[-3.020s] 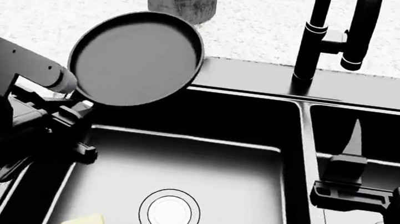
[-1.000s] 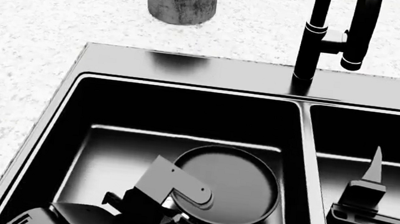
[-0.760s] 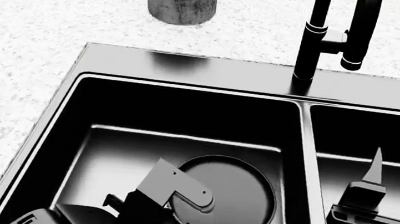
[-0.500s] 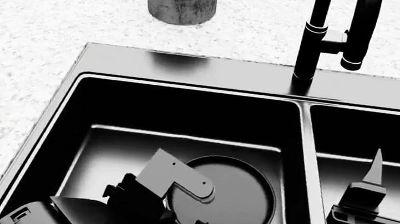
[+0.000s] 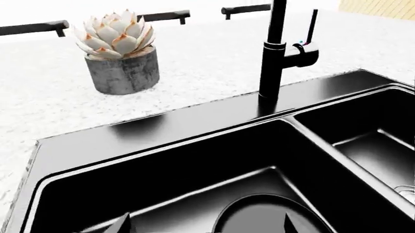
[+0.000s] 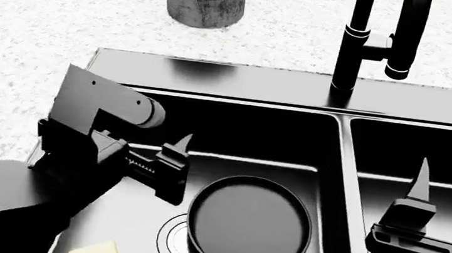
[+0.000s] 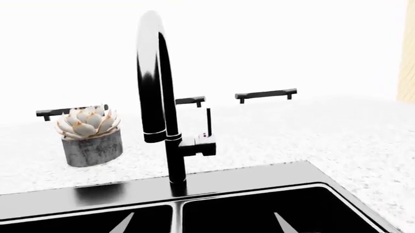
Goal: Pick the pan and sponge and place them into the sink. Then turn on the water.
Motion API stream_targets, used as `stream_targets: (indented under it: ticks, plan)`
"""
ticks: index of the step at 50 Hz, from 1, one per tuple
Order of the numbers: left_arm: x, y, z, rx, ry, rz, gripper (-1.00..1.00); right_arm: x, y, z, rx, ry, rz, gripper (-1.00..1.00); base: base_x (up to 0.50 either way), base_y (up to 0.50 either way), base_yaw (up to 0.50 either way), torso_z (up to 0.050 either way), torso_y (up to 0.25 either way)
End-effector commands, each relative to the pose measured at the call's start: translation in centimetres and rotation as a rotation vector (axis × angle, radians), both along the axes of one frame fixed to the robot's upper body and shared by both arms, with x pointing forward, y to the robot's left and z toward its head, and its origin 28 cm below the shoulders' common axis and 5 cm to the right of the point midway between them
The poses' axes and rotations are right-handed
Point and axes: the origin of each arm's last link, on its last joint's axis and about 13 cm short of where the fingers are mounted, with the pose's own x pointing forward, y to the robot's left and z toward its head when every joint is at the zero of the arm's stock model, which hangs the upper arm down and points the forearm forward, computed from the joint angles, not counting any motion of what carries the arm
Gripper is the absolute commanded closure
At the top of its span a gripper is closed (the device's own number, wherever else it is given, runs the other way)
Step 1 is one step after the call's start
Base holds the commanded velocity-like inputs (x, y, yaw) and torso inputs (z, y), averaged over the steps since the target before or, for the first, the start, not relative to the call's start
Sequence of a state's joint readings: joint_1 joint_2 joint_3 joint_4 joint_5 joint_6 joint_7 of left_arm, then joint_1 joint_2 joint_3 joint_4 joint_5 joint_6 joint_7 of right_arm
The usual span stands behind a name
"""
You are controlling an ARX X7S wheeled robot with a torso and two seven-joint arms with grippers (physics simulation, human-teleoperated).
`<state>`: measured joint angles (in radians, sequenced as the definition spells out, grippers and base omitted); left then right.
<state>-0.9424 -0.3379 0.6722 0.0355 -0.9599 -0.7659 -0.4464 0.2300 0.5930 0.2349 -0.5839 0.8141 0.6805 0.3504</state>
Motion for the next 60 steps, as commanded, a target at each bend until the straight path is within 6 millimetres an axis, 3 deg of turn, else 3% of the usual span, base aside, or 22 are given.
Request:
stream_targets:
  ticks: [1, 8, 16, 20, 27, 39, 60]
  plan:
    - [-1.8, 5.3, 1.9, -0.066, -0.148, 0.167, -1.0, -0.4, -0.3, 0.9, -0.006, -0.049, 0.012, -1.0, 0.0, 0.0, 0.0, 0.0, 0.0]
    - [-2.1, 8.0, 1.3, -0.087, -0.193, 0.281, -1.0, -0.2, -0.1, 0.9, -0.029, -0.068, 0.037, -1.0, 0.0, 0.0, 0.0, 0.0, 0.0]
    - [-3.1, 9.7, 1.0, -0.085, -0.211, 0.37, -1.0, 0.0, 0.0, 0.9, -0.054, -0.059, 0.05, -1.0, 0.0, 0.0, 0.0, 0.0, 0.0]
    - [-3.2, 9.9, 0.3, -0.072, -0.193, 0.396, -1.0, -0.1, -0.3, 1.0, -0.066, -0.055, 0.04, -1.0, 0.0, 0.0, 0.0, 0.0, 0.0]
    - [-4.3, 10.8, 1.3, -0.071, -0.249, 0.446, -1.0, -0.4, -0.4, 1.2, -0.07, -0.055, 0.035, -1.0, 0.0, 0.0, 0.0, 0.0, 0.0]
    - [-4.8, 10.9, -0.2, -0.058, -0.226, 0.468, -1.0, -0.4, -0.3, 1.5, -0.106, -0.051, 0.04, -1.0, 0.0, 0.0, 0.0, 0.0, 0.0]
    - [-4.8, 11.1, -0.3, -0.059, -0.215, 0.481, -1.0, 0.0, 0.0, 1.0, -0.092, -0.055, 0.052, -1.0, 0.08, -0.34, 0.0, 0.0, 0.0]
